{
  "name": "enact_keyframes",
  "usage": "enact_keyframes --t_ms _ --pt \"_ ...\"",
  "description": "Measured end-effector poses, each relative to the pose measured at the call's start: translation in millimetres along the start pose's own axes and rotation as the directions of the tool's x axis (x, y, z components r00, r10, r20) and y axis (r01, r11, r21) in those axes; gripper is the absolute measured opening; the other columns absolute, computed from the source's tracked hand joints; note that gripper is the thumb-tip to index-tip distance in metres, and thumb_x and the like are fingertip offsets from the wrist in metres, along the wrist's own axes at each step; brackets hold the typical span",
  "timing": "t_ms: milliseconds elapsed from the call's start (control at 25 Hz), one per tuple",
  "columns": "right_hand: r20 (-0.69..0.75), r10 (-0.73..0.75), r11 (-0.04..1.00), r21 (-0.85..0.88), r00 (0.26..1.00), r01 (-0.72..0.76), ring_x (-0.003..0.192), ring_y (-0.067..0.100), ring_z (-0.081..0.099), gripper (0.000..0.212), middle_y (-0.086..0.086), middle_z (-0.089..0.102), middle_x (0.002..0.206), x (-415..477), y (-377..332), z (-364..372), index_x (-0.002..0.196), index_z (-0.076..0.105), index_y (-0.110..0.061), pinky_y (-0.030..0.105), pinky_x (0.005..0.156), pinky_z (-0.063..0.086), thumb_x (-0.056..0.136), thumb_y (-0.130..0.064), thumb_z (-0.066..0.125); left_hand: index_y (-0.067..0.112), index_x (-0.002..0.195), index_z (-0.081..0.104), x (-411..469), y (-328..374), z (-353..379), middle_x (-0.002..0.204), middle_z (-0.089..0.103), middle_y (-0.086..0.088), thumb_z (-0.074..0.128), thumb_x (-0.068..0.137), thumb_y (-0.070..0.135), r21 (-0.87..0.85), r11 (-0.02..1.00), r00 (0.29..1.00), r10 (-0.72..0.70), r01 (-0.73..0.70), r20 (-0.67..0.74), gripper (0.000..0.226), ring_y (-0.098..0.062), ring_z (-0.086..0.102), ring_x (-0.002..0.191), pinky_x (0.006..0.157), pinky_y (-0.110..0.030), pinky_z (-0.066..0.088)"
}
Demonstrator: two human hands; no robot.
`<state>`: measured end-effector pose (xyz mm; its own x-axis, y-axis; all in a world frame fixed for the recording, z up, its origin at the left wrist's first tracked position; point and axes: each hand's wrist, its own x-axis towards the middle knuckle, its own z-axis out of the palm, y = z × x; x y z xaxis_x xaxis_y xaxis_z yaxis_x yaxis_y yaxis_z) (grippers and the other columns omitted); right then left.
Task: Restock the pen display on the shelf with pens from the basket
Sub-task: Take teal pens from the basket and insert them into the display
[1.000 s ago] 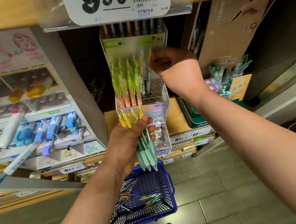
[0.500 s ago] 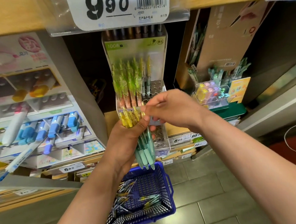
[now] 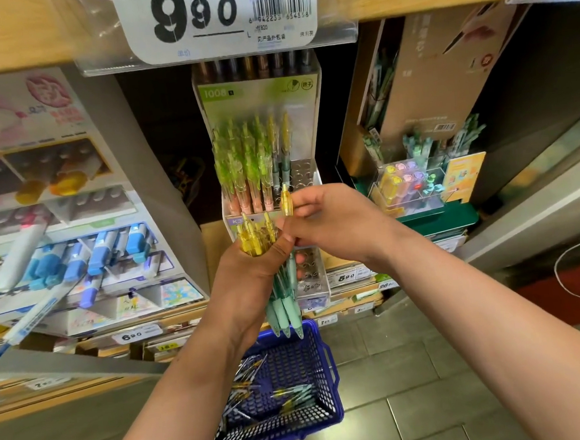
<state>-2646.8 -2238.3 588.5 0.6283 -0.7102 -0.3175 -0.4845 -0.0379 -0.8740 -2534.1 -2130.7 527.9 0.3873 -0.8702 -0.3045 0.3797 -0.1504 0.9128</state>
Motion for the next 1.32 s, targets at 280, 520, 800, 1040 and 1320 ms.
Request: enact_keyframes --t_ms 280,520,800,1040,1320 --pt "-0.516 -0.159 0.986 -0.045 0.842 0.159 0.075 0.019 0.075 0.007 0.001 0.076 0.074 16.6 -27.2 -44.6 0.08 0.077 -0.015 0.043 0.079 0.062 0.086 -0.018 0.077 0.016 0.104 0.077 -0.5 -1.0 -3.4 0.088 0.075 -0.002 0.077 0.085 0.023 -0.143 0.987 0.996 -0.077 0.071 -0.041 0.02 -0.018 0.07 0.075 0.07 -0.034 0.061" --pt "-0.555 -0.295 0.92 0.056 0.778 0.389 0.074 0.023 0.072 0.006 0.002 0.071 0.078 45.4 -30.8 -47.1 0.098 0.071 -0.005 0.038 0.078 0.063 0.092 -0.004 0.07 0.01 0.106 0.073 -1.0 -3.4 -4.7 0.085 0.076 -0.009 0.076 0.084 0.026 -0.181 0.977 0.988 -0.132 0.115 -0.081 0.027 -0.021 0.074 0.077 0.067 -0.031 0.061" --pt "-0.475 -0.376 0.927 -0.185 0.796 0.327 0.082 0.03 0.073 0.005 0.011 0.076 0.087 71.2 -8.7 -38.2 0.091 0.074 -0.016 0.049 0.082 0.059 0.092 -0.015 0.069 0.005 0.114 0.071 2.3 -5.4 -4.3 0.091 0.077 -0.014 0.078 0.077 0.035 -0.19 0.97 0.981 -0.169 0.149 -0.094 0.047 -0.021 0.073 0.073 0.063 -0.027 0.059" --pt "-0.402 -0.318 0.912 -0.377 0.859 0.161 0.076 0.028 0.074 0.014 0.011 0.076 0.083 73.3 -1.5 -33.7 0.093 0.077 -0.01 0.044 0.075 0.061 0.091 -0.019 0.066 0.01 0.112 0.072 3.6 -7.1 -3.4 0.087 0.076 -0.007 0.078 0.078 0.034 -0.179 0.977 0.99 -0.13 0.117 -0.062 0.042 -0.019 0.071 0.074 0.067 -0.03 0.06" --pt "-0.205 -0.088 0.934 -0.356 0.975 0.01 0.051 0.01 0.066 0.039 0.006 0.074 0.066 27.0 -8.0 -20.3 0.078 0.075 -0.009 0.022 0.058 0.055 0.086 -0.047 0.076 0.026 0.097 0.078 -0.6 -5.4 0.5 0.088 0.077 -0.001 0.077 0.08 0.03 -0.094 0.995 0.999 -0.039 0.036 -0.022 0.017 -0.018 0.072 0.074 0.069 -0.033 0.061"
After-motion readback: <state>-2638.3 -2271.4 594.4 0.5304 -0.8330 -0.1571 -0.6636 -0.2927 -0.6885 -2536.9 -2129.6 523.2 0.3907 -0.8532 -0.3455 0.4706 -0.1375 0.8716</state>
